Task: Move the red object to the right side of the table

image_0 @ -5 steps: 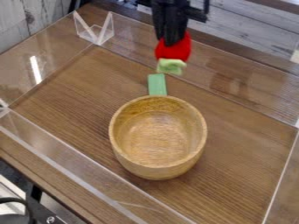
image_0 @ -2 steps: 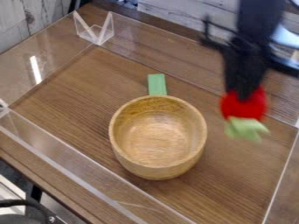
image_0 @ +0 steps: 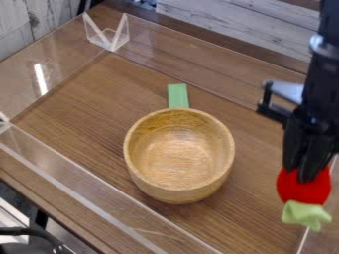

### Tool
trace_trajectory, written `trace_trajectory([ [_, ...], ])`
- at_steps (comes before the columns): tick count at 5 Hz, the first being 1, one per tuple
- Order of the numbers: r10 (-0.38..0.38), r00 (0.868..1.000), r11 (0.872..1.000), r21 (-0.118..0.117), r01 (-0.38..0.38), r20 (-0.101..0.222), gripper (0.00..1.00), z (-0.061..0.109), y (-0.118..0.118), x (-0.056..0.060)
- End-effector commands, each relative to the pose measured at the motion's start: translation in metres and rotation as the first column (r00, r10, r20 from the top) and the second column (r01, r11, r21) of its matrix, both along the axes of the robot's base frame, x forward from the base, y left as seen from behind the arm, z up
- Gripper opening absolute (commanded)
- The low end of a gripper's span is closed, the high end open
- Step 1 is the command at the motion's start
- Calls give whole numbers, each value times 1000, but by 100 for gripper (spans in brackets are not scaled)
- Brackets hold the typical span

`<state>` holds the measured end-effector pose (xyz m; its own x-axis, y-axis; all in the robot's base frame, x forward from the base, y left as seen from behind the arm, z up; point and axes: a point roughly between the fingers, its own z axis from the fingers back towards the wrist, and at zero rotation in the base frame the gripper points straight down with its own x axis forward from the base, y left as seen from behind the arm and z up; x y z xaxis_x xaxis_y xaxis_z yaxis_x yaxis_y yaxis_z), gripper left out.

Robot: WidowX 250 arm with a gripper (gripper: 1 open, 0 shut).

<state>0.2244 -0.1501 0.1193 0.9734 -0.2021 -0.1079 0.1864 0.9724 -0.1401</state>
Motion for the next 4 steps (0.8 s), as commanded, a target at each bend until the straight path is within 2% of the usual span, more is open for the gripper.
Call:
trace_trajectory([
  [1, -10, 1000, 1000, -17, 10, 14, 0, -7, -2, -4],
  [3, -97, 995, 995, -8, 97, -15, 0, -31, 1, -4],
  [4, -68, 997, 998, -7, 68, -22, 0, -24, 1, -5],
])
